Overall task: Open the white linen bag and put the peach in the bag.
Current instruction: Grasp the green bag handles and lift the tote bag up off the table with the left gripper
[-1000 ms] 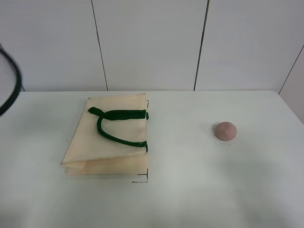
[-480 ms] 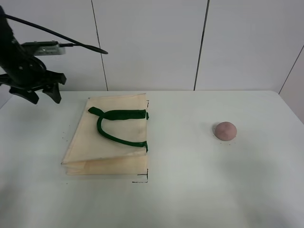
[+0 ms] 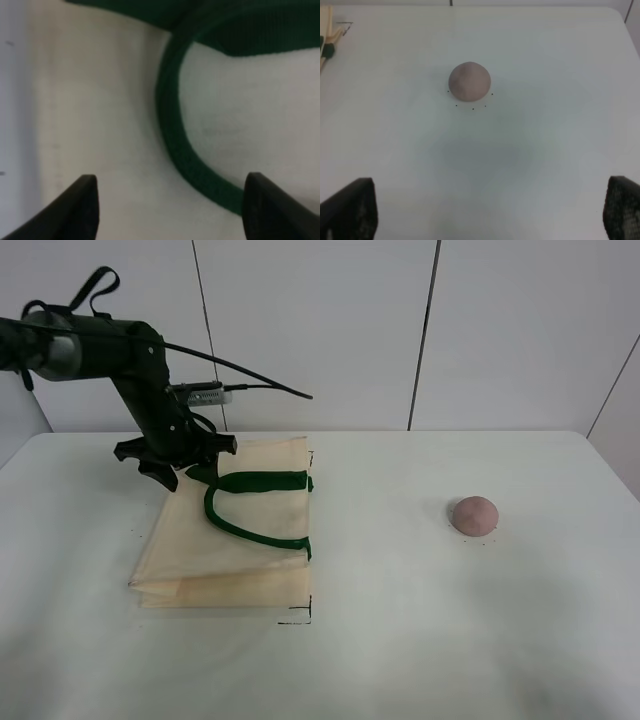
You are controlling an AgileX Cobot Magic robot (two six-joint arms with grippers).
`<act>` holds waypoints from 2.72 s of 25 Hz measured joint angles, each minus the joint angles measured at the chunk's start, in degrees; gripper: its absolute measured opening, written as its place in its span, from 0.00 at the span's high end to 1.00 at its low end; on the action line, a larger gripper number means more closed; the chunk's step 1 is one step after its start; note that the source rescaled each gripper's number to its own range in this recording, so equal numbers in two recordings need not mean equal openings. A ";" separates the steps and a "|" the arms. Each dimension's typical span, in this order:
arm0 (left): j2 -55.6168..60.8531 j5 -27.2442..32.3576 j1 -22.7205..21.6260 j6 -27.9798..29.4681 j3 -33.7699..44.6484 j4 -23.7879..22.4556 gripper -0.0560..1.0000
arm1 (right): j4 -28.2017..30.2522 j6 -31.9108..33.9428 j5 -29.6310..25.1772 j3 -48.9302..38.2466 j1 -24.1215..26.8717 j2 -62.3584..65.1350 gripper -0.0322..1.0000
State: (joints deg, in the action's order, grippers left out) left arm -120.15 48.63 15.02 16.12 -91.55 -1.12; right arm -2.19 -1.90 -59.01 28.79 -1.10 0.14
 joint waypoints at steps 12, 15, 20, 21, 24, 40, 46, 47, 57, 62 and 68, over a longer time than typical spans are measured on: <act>-6.06 -7.03 3.32 3.97 0.00 -0.97 0.13 | 0.00 0.00 0.00 0.00 0.00 0.00 0.00; -6.69 -7.09 3.32 4.22 0.00 -3.43 0.13 | 0.00 0.00 0.00 0.00 0.00 0.00 0.00; -7.23 -7.09 3.32 5.68 0.00 -4.63 0.13 | 0.00 0.00 0.00 0.00 0.00 0.00 0.00; -7.35 -7.15 3.32 5.76 0.00 -4.63 0.13 | 0.00 0.00 0.00 0.00 0.00 0.00 0.00; -7.46 -8.55 3.32 5.94 0.00 -4.69 0.13 | 0.00 0.00 0.00 0.00 0.00 0.00 0.00; -9.31 -9.53 3.32 6.19 -0.23 -6.11 0.13 | 0.00 0.00 0.00 0.00 0.00 0.00 0.00; -9.31 -8.99 3.32 6.19 -0.35 -6.78 0.64 | 0.00 0.00 0.00 0.00 0.00 0.00 0.00; -9.31 -8.77 3.32 6.45 -0.42 -7.07 0.83 | 0.00 0.00 0.00 0.00 0.00 0.00 0.00; -7.59 4.00 3.54 6.97 -11.06 -9.36 0.95 | 0.00 0.00 0.00 0.00 0.00 0.00 0.00; -3.87 15.55 3.54 1.11 -24.02 -9.30 0.95 | 0.00 0.00 0.00 0.00 0.00 0.00 0.00; -1.11 18.45 3.54 -4.85 -35.92 -5.09 0.95 | 0.00 0.00 0.00 0.00 0.00 0.00 0.00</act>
State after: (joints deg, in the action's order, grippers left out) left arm -121.25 67.08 18.55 11.28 -127.47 -6.21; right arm -2.19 -1.90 -59.01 28.79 -1.10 0.14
